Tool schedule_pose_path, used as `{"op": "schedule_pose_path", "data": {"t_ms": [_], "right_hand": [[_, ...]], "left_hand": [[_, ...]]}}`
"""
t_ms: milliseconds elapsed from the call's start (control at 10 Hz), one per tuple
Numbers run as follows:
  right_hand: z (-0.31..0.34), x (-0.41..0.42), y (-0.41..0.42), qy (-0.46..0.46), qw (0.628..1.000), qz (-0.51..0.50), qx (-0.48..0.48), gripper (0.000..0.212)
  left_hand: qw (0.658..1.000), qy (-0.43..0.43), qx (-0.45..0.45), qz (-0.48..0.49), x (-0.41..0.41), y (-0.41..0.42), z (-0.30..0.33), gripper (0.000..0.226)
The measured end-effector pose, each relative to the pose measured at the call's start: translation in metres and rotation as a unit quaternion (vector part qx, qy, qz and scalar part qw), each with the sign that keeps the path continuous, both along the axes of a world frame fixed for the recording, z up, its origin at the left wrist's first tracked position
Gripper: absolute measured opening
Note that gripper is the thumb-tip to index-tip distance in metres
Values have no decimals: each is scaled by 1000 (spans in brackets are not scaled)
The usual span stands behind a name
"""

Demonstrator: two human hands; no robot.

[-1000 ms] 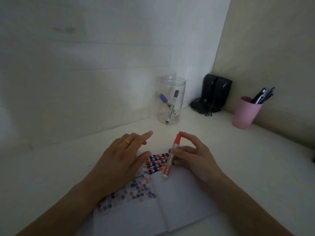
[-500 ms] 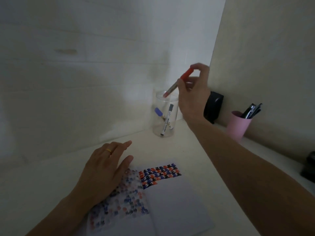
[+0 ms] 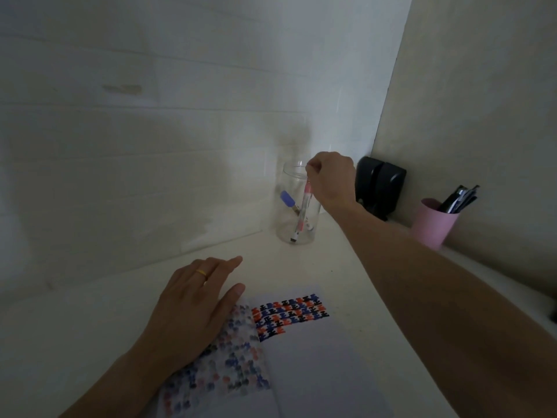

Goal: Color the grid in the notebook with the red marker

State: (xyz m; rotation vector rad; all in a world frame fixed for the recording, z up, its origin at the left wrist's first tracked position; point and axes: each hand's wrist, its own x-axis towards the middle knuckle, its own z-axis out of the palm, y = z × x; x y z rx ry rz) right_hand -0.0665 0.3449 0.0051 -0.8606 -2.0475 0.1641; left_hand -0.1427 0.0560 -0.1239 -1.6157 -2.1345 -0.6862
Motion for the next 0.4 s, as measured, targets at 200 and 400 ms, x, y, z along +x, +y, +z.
{"op": "schedule_pose_path", "data": {"t_ms": [200,400], "right_hand": [[-1,18,-31,20,998,41,43,18],[-58,82,-117,36,989,145,1,18]], "left_hand": [[1000,0,-8,-10,1,-1,1,50],[999,2,-18,-47,4,-3,2,47]]}}
